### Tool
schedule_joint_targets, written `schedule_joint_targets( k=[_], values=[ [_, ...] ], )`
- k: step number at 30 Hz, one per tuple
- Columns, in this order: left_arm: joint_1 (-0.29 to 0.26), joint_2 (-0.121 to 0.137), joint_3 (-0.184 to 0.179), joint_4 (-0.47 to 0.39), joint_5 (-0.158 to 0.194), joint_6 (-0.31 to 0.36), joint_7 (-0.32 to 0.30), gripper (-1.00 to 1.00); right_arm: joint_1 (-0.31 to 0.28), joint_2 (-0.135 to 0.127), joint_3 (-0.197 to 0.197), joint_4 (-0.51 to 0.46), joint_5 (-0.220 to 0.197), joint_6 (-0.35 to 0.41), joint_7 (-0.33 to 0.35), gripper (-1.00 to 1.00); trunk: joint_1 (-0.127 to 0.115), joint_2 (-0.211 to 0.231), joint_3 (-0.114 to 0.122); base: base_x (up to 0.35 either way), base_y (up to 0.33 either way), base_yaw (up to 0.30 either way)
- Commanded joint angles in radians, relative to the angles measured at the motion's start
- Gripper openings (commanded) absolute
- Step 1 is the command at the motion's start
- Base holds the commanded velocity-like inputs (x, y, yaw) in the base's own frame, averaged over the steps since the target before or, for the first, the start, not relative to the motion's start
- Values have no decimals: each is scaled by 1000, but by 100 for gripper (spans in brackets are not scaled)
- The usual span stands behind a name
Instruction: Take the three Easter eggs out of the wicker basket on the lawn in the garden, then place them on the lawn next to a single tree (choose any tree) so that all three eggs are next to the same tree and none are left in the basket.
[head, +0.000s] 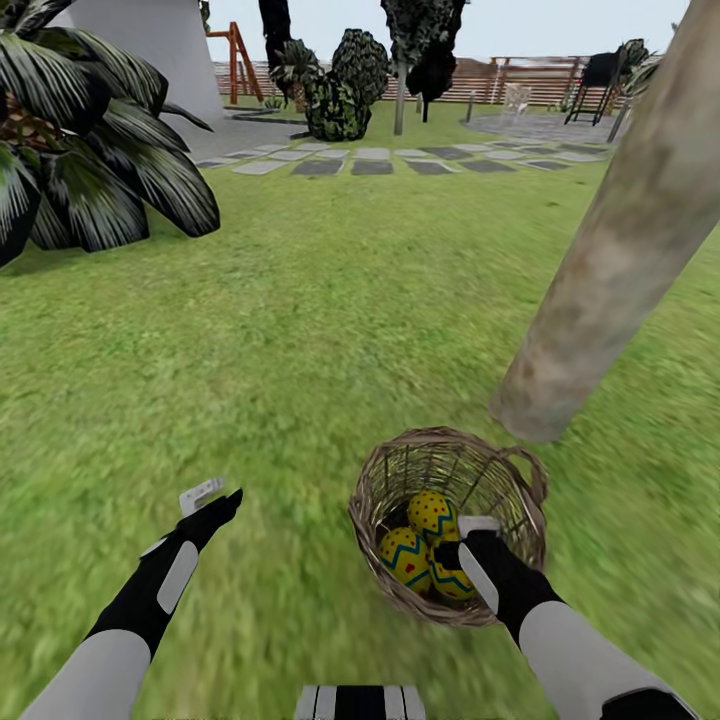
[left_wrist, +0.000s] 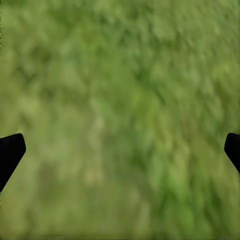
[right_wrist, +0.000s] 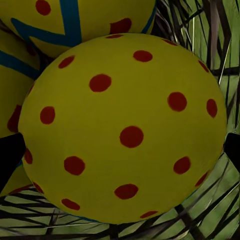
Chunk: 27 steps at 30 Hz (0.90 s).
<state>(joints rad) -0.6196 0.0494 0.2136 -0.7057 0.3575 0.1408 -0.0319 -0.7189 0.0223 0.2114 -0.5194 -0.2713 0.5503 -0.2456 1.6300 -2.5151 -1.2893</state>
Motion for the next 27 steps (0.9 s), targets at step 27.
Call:
schedule_joint_targets(
  k=[27],
  values=[
    [72, -3, -2, 14, 0, 40, -6, 100, -2, 1, 4, -22, 15, 16, -1, 100, 3, -2, -32, 0, 0, 0]
  ],
)
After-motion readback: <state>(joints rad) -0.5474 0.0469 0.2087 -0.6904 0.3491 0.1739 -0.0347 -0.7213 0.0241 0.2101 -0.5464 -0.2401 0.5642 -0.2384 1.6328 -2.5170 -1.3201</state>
